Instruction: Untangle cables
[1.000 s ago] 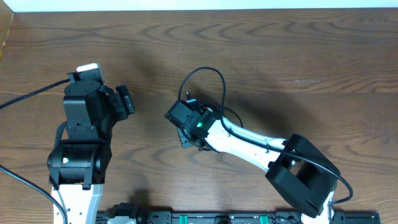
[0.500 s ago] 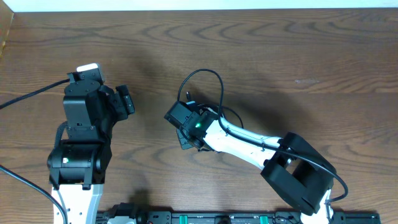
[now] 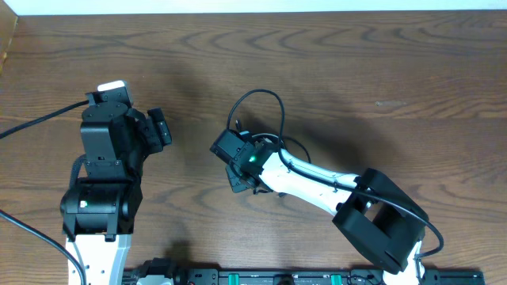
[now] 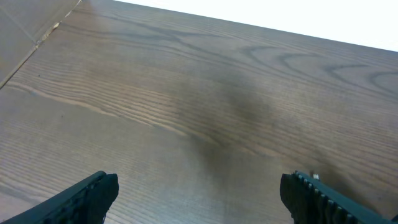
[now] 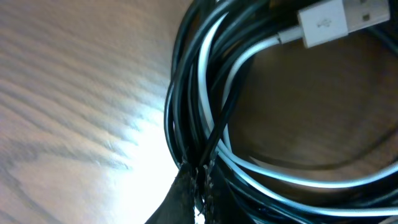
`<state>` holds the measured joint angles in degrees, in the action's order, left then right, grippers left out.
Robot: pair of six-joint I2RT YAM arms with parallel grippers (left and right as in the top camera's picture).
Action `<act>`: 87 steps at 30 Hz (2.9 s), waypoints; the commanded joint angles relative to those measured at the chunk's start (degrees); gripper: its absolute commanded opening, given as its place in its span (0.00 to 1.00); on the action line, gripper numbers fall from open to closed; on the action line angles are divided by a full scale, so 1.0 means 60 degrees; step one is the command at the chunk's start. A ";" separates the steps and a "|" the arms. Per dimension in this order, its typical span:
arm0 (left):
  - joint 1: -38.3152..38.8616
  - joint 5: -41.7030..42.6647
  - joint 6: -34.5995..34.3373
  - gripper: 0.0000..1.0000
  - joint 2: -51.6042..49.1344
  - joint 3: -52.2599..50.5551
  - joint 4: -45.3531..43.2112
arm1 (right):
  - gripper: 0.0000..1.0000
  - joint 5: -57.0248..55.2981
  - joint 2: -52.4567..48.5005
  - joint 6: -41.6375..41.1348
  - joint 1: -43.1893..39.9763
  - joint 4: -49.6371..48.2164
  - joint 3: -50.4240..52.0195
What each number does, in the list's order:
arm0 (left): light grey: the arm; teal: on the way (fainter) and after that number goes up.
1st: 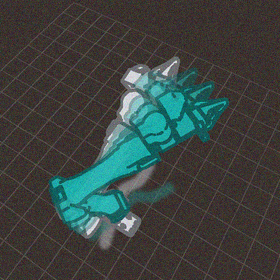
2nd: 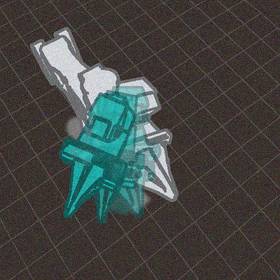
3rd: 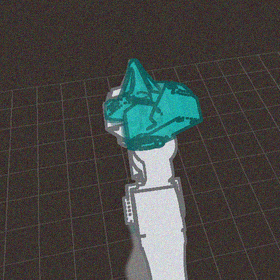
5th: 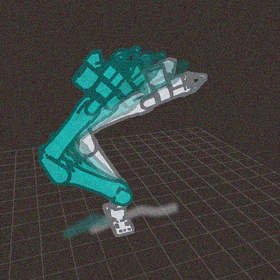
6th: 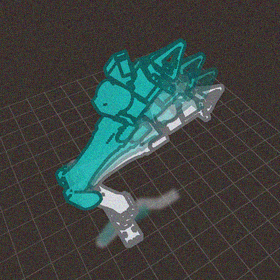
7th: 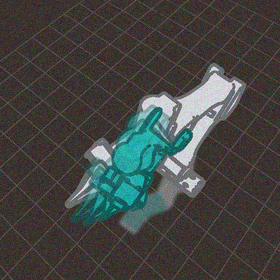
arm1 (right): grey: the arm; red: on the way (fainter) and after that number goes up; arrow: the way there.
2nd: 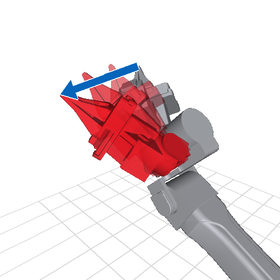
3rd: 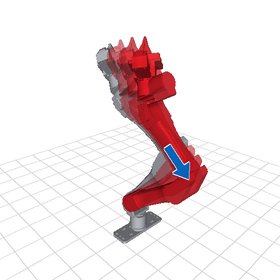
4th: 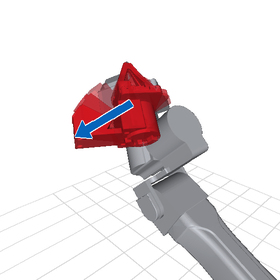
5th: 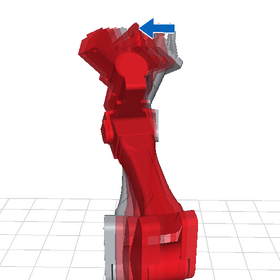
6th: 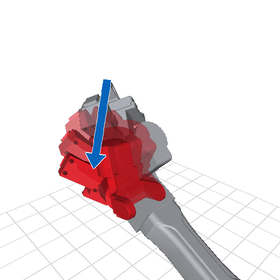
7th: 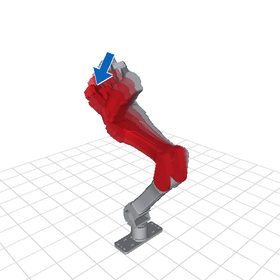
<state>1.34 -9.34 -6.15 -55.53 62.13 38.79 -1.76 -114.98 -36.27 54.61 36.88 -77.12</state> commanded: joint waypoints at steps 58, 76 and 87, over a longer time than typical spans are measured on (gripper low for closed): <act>0.0015 -0.0306 0.0055 0.89 -0.1209 0.0149 -0.0040 | 0.38 0.0641 -0.0710 0.1231 -0.0022 0.0688 -0.1242; 0.0015 -0.0306 0.0055 0.89 -0.1209 0.0149 -0.0040 | 0.01 0.0648 -0.0838 0.1228 -0.0022 0.0637 -0.1242; 0.0015 -0.0302 0.0051 0.89 -0.1213 0.0149 -0.0040 | 0.01 0.0816 -0.0026 0.1344 -0.0033 0.1104 -0.1399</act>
<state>1.34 -10.48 -6.09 -63.00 62.13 38.63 3.22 -118.61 -28.69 54.19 43.09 -84.47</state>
